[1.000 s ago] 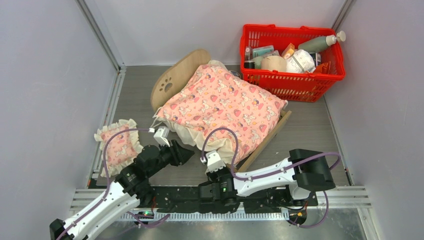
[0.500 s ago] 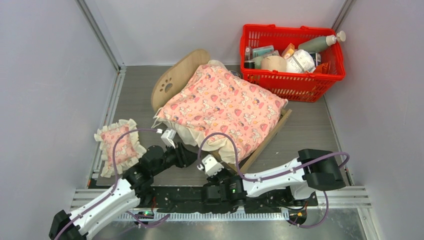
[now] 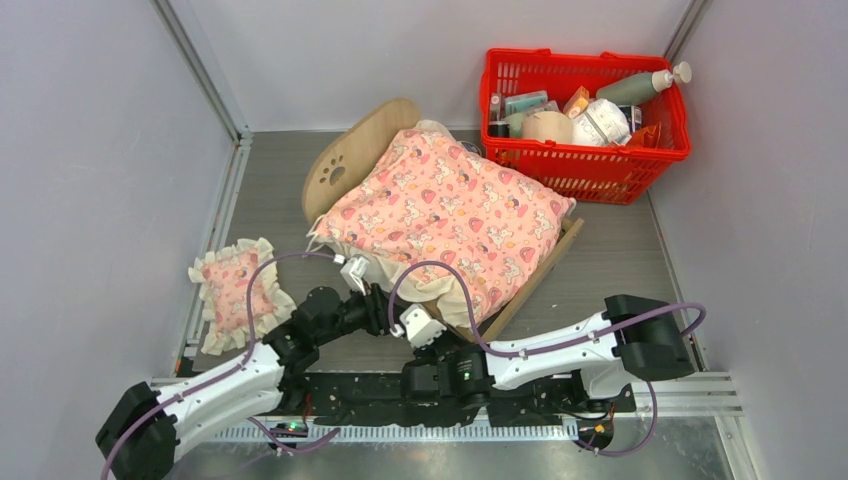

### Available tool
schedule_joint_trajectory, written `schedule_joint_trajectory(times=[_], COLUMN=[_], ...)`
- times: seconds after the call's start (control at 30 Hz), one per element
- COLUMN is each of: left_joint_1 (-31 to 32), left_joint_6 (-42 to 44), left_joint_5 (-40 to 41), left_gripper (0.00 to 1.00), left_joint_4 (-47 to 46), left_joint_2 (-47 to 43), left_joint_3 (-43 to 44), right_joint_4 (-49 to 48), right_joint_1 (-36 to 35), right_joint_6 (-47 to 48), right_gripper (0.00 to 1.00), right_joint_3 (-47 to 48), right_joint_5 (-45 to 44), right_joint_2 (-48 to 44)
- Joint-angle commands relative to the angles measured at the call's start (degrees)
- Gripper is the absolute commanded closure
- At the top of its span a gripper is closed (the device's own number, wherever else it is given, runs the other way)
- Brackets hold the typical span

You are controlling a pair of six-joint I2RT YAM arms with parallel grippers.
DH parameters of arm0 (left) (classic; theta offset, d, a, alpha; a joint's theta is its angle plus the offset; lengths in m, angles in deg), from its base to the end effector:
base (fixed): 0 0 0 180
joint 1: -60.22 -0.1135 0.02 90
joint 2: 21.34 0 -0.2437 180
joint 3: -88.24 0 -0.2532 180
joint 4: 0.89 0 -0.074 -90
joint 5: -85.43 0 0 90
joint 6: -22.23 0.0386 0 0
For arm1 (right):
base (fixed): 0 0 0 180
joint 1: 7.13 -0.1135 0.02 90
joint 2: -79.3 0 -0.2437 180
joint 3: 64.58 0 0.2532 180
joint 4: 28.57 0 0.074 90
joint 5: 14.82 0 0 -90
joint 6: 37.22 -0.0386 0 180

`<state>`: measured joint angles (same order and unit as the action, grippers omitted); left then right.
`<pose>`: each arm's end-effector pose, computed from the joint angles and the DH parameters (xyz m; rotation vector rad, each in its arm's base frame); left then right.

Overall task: Set up the pet bed
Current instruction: Tie the ropes to the bed frame.

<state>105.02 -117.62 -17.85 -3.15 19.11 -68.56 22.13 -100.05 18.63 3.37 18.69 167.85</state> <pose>0.1244 -0.1360 0.1677 0.0926 2.0546 -1.3175 0.0178 0.2827 0.1778 -0.8764 1.9383 -0.1950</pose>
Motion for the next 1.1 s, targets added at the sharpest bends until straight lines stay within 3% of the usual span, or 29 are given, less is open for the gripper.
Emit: schedule_joint_trajectory(times=[0.0, 0.3, 0.5, 0.6, 0.73, 1.07], left_joint_1=[1.79, 7.17, 8.09, 8.43, 8.59, 11.00], left_joint_6=[-0.76, -0.12, 13.34, 22.04, 30.18, 36.06], left_joint_5=[0.29, 1.98, 2.80, 2.03, -1.66, -6.95], left_gripper=[0.63, 0.63, 0.60, 0.57, 0.57, 0.59], left_joint_4=[-8.62, -17.80, -29.00, -39.53, -40.78, -57.52], left_joint_2=[3.40, 12.73, 13.44, 13.23, 15.29, 29.48], left_joint_3=[-0.20, 1.56, -4.75, -8.93, -8.47, -6.88], right_joint_4=[1.96, 1.99, 1.78, 0.78, -0.96, -2.41], right_joint_1=[0.22, 0.28, 0.25, 0.21, 0.23, 0.26], right_joint_6=[0.86, 0.40, -0.11, -0.15, -0.20, -0.82], right_gripper=[0.95, 0.95, 0.95, 0.95, 0.95, 0.95], right_joint_3=[2.50, 2.63, 1.82, 0.62, -1.11, -2.81], right_joint_5=[-3.44, -3.37, -3.42, -2.93, -2.92, -2.59], right_joint_2=[0.31, 0.79, -0.44, -1.88, -3.56, -5.07])
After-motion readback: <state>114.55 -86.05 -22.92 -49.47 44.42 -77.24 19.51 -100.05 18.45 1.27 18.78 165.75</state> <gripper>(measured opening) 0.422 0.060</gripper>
